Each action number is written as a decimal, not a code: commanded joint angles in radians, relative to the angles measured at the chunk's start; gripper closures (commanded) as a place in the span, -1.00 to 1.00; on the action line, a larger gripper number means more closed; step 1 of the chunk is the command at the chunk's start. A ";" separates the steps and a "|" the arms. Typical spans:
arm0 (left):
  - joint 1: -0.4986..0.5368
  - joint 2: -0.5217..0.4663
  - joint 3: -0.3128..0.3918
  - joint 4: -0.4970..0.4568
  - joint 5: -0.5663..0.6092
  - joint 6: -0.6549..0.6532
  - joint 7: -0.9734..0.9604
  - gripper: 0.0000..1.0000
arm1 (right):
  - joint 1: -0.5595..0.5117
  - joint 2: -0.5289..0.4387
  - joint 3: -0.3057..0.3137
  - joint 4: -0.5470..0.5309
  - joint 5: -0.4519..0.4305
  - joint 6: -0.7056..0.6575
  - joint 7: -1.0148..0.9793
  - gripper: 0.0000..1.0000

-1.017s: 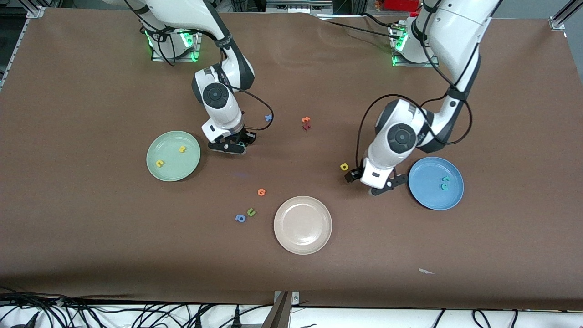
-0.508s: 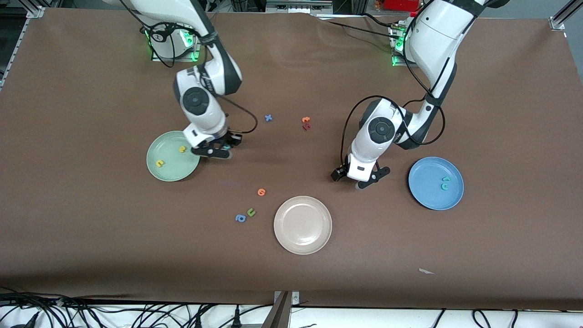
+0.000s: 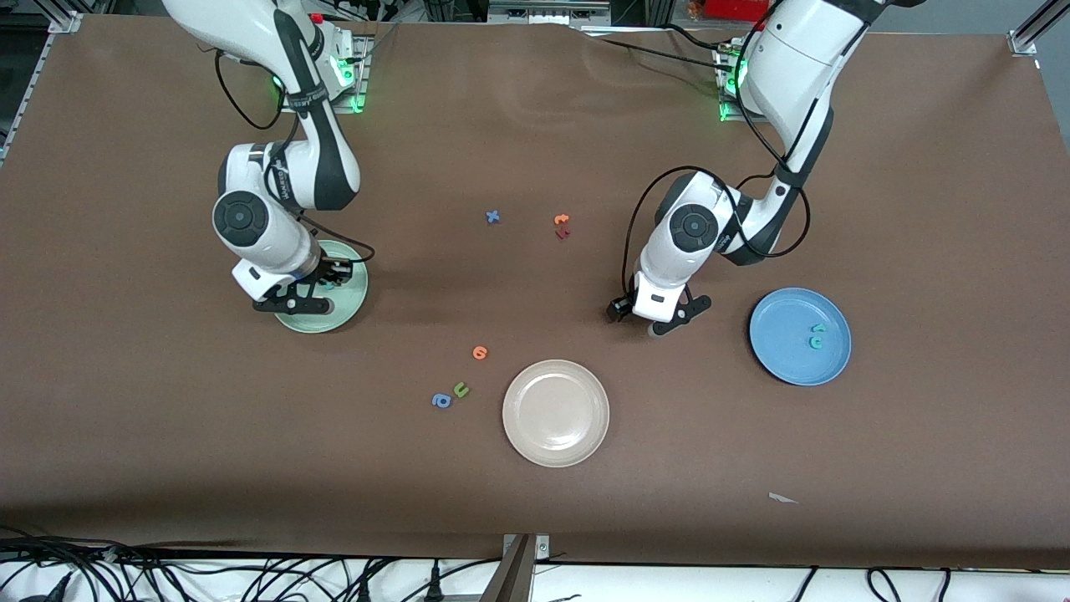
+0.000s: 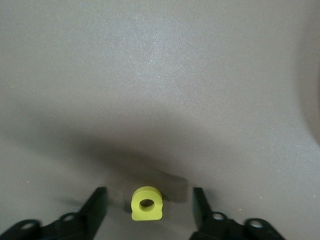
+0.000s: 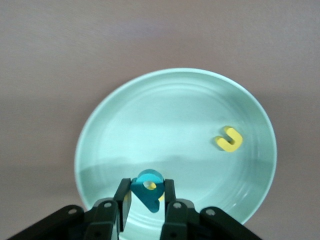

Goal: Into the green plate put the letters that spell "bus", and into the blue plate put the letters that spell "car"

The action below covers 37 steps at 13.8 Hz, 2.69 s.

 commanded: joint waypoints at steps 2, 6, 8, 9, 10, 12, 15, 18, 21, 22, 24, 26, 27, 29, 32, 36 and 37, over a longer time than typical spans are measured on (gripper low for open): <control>-0.020 -0.032 0.011 -0.037 -0.018 0.012 -0.009 -0.31 | -0.020 0.043 -0.012 0.004 0.000 0.013 -0.027 0.54; -0.024 -0.023 0.013 -0.036 -0.017 0.012 -0.009 -0.10 | -0.040 0.037 -0.012 0.004 0.014 -0.001 -0.035 -1.00; -0.026 -0.021 0.014 -0.036 -0.017 0.012 -0.009 0.08 | -0.040 -0.001 -0.009 0.005 0.014 -0.014 -0.038 -1.00; -0.026 -0.021 0.014 -0.036 -0.017 0.012 -0.009 0.14 | -0.037 -0.023 -0.004 0.017 0.014 -0.033 -0.040 -1.00; -0.027 -0.020 0.014 -0.036 -0.017 0.012 -0.009 0.23 | -0.033 -0.040 -0.004 0.042 0.014 -0.083 -0.041 -1.00; -0.027 -0.020 0.016 -0.034 -0.015 0.012 -0.007 0.36 | -0.033 -0.054 -0.003 0.138 0.013 -0.318 -0.049 -1.00; -0.026 -0.012 0.021 -0.032 0.015 0.012 -0.007 0.46 | -0.039 -0.023 -0.009 0.382 0.001 -0.612 -0.037 -1.00; -0.023 -0.041 0.053 -0.022 0.020 -0.013 0.008 0.53 | -0.057 -0.037 -0.044 0.506 -0.003 -0.670 -0.050 -1.00; 0.000 -0.078 0.096 0.015 0.045 -0.158 0.140 0.56 | -0.234 -0.098 0.113 0.602 -0.001 -0.673 -0.041 -1.00; 0.015 -0.092 0.109 0.033 0.045 -0.213 0.218 0.58 | -0.320 -0.133 0.213 0.602 -0.054 -0.674 -0.040 -1.00; 0.077 -0.107 0.116 0.066 0.045 -0.307 0.383 0.58 | -0.431 -0.184 0.331 0.600 -0.168 -0.691 -0.038 -1.00; 0.139 -0.112 0.136 0.092 0.045 -0.376 0.590 0.58 | -0.522 -0.225 0.419 0.582 -0.184 -0.697 -0.032 -1.00; 0.170 -0.113 0.155 0.099 0.045 -0.385 0.708 0.58 | -0.557 -0.254 0.445 0.562 -0.184 -0.697 -0.023 -1.00; 0.219 -0.109 0.186 0.103 0.046 -0.385 0.935 0.58 | -0.653 -0.323 0.547 0.472 -0.184 -0.665 -0.012 -1.00; 0.302 -0.086 0.191 0.115 0.029 -0.376 1.238 -0.99 | -0.747 -0.394 0.605 0.426 -0.191 -0.633 -0.021 -1.00; 0.284 -0.069 0.185 0.188 0.014 -0.379 1.019 -1.00 | -0.778 -0.452 0.599 0.421 -0.252 -0.663 -0.026 -1.00; 0.275 -0.083 0.185 0.185 0.015 -0.379 1.022 -1.00 | -0.781 -0.463 0.599 0.419 -0.295 -0.668 -0.027 -1.00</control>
